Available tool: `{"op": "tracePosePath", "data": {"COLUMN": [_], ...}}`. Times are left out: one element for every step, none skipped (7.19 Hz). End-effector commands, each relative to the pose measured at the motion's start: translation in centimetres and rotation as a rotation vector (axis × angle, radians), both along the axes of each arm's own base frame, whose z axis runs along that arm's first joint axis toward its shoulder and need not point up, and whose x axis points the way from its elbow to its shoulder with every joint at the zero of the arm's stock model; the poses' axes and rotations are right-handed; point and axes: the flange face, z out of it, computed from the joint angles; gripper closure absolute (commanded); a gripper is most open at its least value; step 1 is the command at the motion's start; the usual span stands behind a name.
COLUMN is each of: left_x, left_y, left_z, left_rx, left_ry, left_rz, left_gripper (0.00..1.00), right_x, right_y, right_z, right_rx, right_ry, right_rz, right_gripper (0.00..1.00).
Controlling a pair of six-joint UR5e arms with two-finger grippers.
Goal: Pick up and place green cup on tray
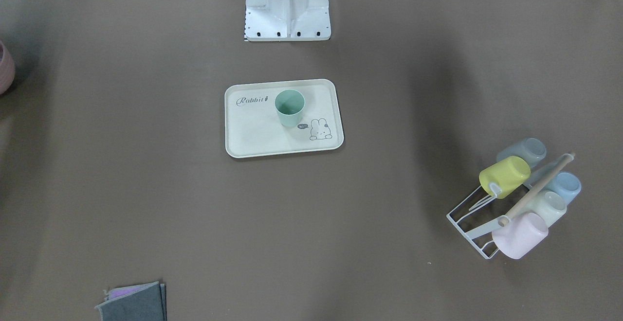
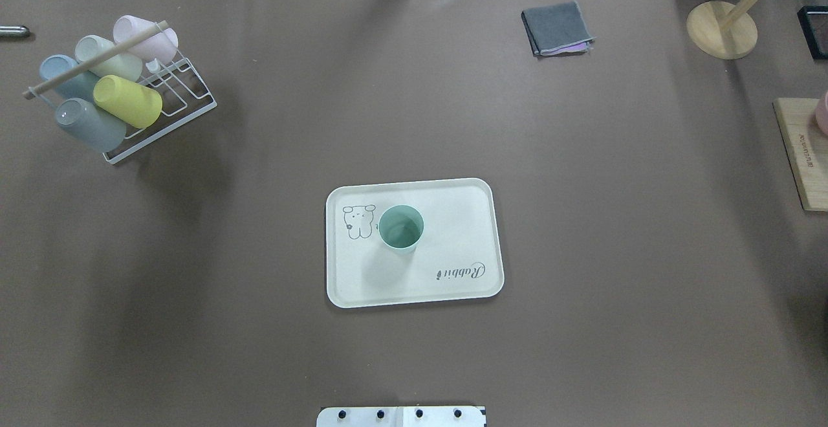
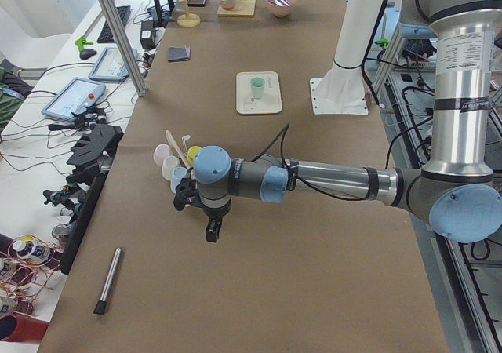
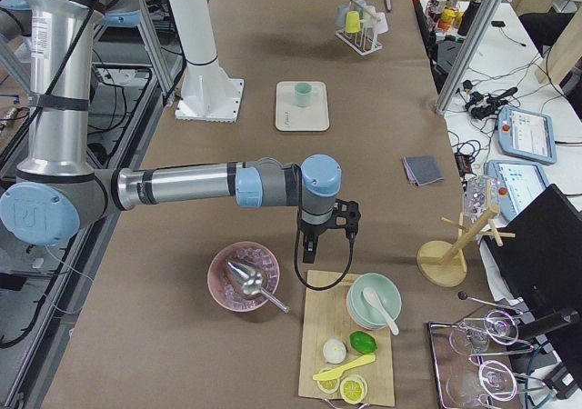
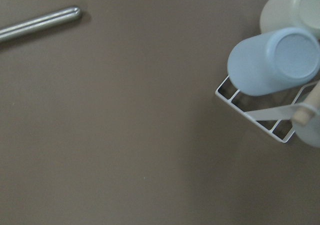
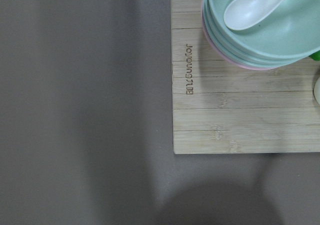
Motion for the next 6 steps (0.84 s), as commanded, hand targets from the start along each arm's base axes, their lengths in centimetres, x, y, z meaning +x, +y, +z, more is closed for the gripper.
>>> {"op": "tracePosePath", "data": {"left_x": [-1.2, -1.2, -1.3, -1.5, -1.8, -2.0], "left_y": [2.0, 2.2, 2.3, 2.2, 2.0, 2.5], "left_z": [0.9, 1.0, 1.4, 1.9, 2.0, 2.7], "left_rx": [-0.129, -0.136, -0.144, -0.153, -0.147, -0.115], "left_ry": [0.036, 0.031, 0.022, 0.014, -0.033, -0.047], "left_rz": [-0.023, -0.023, -0.024, -0.027, -0.028, 0.005], "left_gripper": [0.02, 0.02, 0.02, 0.02, 0.02, 0.02], "right_x": [0.0, 0.0, 0.0, 0.0, 0.0, 0.1], "right_y": [0.0, 0.0, 0.0, -0.1, -0.1, -0.1], "right_z": [0.1, 0.0, 0.0, -0.1, -0.1, 0.1], "right_rx": [0.000, 0.001, 0.001, 0.004, 0.003, 0.002], "right_ry": [0.005, 0.005, 0.006, 0.006, 0.006, 0.015], "right_rz": [0.000, 0.000, 0.000, 0.000, 0.000, 0.001], "right_gripper": [0.00, 0.00, 0.00, 0.00, 0.00, 0.00]}}
